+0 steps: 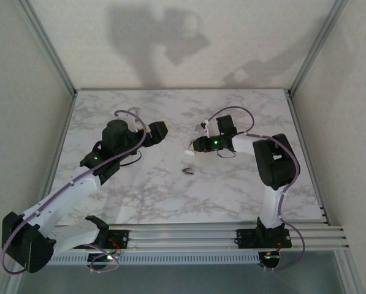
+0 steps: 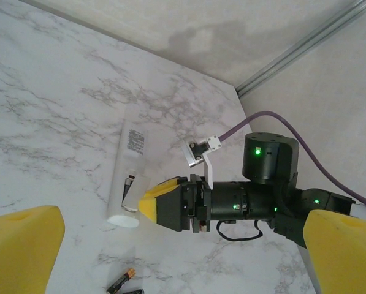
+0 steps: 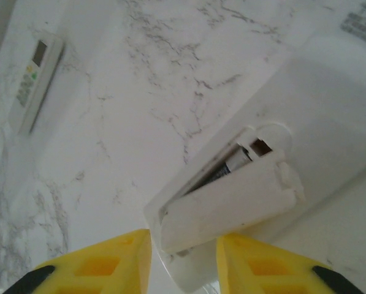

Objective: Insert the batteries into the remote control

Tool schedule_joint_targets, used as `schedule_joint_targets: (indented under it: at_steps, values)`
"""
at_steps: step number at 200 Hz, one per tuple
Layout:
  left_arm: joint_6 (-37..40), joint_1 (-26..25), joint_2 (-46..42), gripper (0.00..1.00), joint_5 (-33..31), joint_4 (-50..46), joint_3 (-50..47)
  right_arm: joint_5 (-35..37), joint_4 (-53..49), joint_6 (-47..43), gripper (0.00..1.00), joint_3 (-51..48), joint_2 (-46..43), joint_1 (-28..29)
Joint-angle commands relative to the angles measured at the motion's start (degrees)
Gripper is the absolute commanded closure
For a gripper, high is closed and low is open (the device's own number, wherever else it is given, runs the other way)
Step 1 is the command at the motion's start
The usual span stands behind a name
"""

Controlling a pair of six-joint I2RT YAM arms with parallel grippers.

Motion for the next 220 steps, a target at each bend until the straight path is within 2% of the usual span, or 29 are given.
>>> schedule_joint_targets:
  at_steps: [1, 28, 46, 60, 76, 96, 113, 131, 159, 182, 220]
  values:
    - [-0.55, 0.48, -0.17, 0.01, 0.96, 2.00, 0.00, 2.78, -5.27, -2.56, 0.64, 0.76, -2.76, -0.24]
    - [-0.46, 0.53, -0.48, 0.00, 0.77, 1.72, -0.09, 2.01, -6.83, -0.56, 0.64, 1.22, -5.94, -0.29]
    - [-0.46, 0.51, -0.58, 0.01, 0.63, 1.72, -0.20, 4.74, -6.63, 5.36, 0.64, 1.03, -8.63, -0.23]
    - [-0.37, 0.52, -0.66, 0.00, 0.33, 1.55, -0.20, 12.84, -10.19, 13.57, 0.64, 2.27, -9.91, -0.01]
    - [-0.28, 0.52, -0.66, 0.00, 0.18, 1.54, -0.20, 24.56, -22.08, 24.84, 0.66, 7.16, -9.13, 0.51]
    - [-0.37, 0.52, -0.67, 0.00, 0.03, 1.60, -0.29, 27.59, -32.46, 36.65, 0.67, 11.99, -7.22, 0.84]
    - [-0.12, 0.50, -0.67, 0.00, 0.25, 1.47, -0.29, 29.68, -33.28, 42.99, 0.63, 11.93, -7.48, 0.97]
    - [0.41, 0.48, -0.72, 0.00, -0.01, 1.08, -0.20, 31.65, -34.59, 44.42, 0.58, 13.72, -6.07, 1.45]
    - [1.04, 0.55, -1.19, 0.00, -0.59, 0.77, -0.54, 36.21, -42.19, 41.32, 0.58, 21.44, -0.21, 4.30]
    - [1.17, 0.49, -1.32, 0.01, -0.67, 1.25, -1.09, 41.24, -44.12, 40.24, 0.57, 24.51, 3.15, 6.88]
    - [1.78, 0.50, -0.82, 0.01, -0.08, 1.21, -0.82, 40.51, -43.79, 39.39, 0.55, 27.35, 7.54, 7.66]
